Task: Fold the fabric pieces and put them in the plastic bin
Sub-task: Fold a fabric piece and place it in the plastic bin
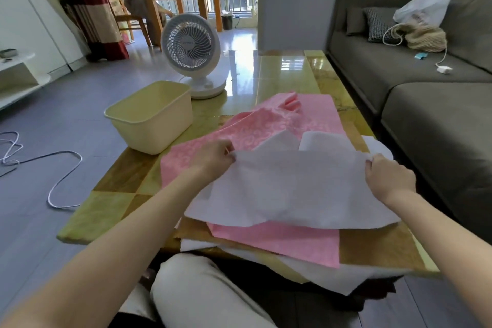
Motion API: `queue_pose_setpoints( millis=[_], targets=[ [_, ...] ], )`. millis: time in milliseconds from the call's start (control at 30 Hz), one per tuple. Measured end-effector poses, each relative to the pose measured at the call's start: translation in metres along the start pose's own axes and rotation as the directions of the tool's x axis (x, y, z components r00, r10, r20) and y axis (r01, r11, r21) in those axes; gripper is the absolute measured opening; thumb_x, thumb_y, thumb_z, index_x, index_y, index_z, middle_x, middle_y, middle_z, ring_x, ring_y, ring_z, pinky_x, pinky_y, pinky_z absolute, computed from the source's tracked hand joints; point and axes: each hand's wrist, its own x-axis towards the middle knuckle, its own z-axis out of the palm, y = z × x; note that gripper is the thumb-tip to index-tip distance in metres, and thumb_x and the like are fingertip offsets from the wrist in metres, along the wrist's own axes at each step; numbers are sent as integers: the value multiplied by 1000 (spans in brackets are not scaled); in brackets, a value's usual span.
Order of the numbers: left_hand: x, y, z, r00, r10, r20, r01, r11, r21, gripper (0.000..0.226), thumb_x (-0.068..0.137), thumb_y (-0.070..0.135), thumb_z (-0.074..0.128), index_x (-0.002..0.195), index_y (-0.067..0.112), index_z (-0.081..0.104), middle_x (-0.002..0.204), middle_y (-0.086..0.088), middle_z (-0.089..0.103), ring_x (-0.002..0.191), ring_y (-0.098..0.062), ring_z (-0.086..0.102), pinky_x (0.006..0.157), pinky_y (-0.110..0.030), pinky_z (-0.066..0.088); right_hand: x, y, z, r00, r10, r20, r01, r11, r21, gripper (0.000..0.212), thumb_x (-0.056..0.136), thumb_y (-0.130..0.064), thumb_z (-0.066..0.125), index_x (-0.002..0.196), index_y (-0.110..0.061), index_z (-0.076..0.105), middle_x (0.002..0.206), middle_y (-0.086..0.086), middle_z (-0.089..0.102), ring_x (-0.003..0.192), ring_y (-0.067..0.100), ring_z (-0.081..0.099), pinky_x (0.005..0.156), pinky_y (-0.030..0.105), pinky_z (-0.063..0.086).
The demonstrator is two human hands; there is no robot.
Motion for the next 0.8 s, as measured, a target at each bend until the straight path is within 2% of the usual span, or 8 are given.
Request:
queue_pose_setpoints(
  millis=[100,200,300,400,500,600,733,800],
  targets=[
    [25,15,3,989,-17,-147,11,999,-42,13,89,18,56,98,16,66,104,-1,67,95,-20,61,81,-32,49,19,-25,-7,1000,-4,30,2,997,78,35,96,-12,36,130,-3,39,127,18,50,114,37,49,84,41,40],
    [33,22,16,985,12,-174,-28,996,-89,19,87,16,57,105,17,64,112,0,66,109,-22,58,94,-36,45,13,-71,-4,980,-193,35,177,948,263,50,95,-15,46,140,-1,31,142,21,36,131,35,33,109,40,27],
    [23,12,31,994,31,-107,-33,999,-18,46,86,32,62,129,20,49,136,-1,48,131,-22,38,110,-41,28,-25,-124,0,881,-471,48,402,798,449,53,95,-28,49,142,-7,33,142,13,40,130,29,39,107,37,31],
    [3,-18,42,989,-107,-105,109,994,11,61,86,44,60,137,19,38,139,-6,39,131,-26,31,107,-39,26,-66,-161,9,745,-657,112,573,718,395,61,93,-45,47,144,-16,30,143,5,39,130,23,39,103,35,36],
    [-23,-51,49,951,-309,19,310,950,-41,63,91,45,50,140,11,31,143,-12,34,133,-30,30,109,-41,26,-81,-176,29,704,-649,287,585,760,284,64,92,-45,50,144,-17,26,148,6,31,133,26,33,106,37,33],
    [-44,-69,54,900,-401,168,431,876,-216,68,90,43,54,139,4,29,141,-14,39,128,-30,40,102,-39,36,-80,-172,43,721,-567,398,523,822,224,47,95,-37,46,134,-11,39,139,10,39,126,28,40,99,37,37],
    [-56,-74,53,858,-416,301,511,754,-413,58,84,34,66,128,6,39,121,-8,53,106,-24,55,81,-31,50,-78,-162,44,775,-526,350,500,849,171,30,97,-25,39,119,-7,50,126,11,49,115,29,50,87,34,44],
    [-58,-67,51,860,-396,321,509,699,-502,51,81,21,68,122,10,41,119,-9,55,104,-21,56,87,-35,51,-78,-158,39,802,-502,323,472,865,172,28,98,-26,39,116,-8,52,121,10,55,110,29,55,82,33,45]
  ],
)
